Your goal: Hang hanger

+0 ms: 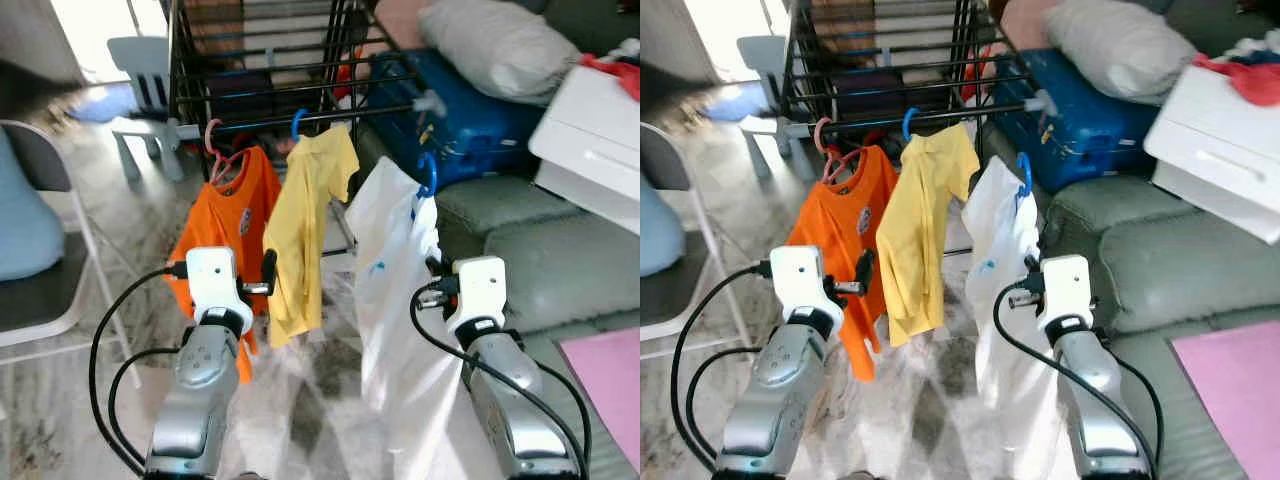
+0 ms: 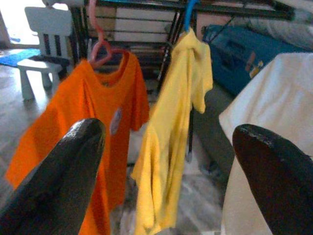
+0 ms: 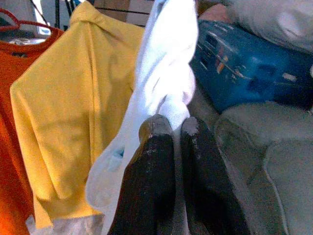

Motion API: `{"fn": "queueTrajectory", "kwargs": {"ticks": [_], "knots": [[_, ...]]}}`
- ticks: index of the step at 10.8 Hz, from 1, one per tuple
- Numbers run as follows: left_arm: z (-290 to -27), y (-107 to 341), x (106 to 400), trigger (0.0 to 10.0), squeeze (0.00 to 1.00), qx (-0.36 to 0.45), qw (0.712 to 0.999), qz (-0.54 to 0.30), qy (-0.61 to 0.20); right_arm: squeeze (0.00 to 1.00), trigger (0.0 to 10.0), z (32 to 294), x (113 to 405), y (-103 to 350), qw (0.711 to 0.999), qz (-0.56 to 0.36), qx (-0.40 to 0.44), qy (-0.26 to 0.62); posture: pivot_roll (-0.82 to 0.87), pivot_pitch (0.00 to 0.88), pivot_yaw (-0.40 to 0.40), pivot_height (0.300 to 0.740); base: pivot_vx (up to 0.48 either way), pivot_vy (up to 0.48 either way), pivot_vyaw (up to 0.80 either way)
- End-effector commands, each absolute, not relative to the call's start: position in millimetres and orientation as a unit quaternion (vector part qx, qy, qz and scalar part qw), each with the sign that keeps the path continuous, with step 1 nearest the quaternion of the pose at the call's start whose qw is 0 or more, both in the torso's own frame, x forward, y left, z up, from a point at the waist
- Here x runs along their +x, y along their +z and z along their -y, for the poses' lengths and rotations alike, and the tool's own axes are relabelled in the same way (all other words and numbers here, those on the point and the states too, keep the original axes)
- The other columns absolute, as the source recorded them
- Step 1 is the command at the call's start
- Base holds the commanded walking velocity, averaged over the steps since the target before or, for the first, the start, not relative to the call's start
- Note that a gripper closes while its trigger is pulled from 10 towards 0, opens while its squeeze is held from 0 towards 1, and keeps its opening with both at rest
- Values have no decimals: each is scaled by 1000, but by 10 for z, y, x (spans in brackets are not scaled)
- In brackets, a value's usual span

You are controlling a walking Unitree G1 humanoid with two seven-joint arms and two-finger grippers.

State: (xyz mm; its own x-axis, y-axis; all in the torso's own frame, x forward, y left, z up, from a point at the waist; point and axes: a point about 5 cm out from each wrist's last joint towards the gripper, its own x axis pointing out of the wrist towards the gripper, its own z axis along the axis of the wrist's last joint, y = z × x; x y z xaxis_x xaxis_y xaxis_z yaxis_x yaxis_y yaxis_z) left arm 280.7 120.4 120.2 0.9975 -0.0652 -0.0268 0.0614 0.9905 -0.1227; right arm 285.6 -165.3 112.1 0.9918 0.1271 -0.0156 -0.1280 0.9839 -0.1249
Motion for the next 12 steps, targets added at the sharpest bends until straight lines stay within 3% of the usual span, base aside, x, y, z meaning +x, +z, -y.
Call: {"fn": "queueTrajectory", "kwargs": {"ticks": [1,9,11,12], "knots": [[-1153,1222,2805,10000,0,-61,997,-11,-37,0,10000,1687,2874,1197,997,13,-62,54,-115,55,4,740,-262,0,0],[-1202,1135,2770,10000,0,-51,998,-23,-37,0,10000,1667,2842,1159,997,5,-59,57,-117,62,6,740,-261,0,0],[-1441,1020,2672,10000,0,-40,999,-26,-20,0,10000,1666,2820,1085,996,-10,-61,57,-115,53,13,740,0,0,0],[-1624,1001,2611,10000,0,6,1000,-10,-10,0,10000,1687,2809,1046,997,-17,-58,57,-111,31,20,740,0,0,0]]}}
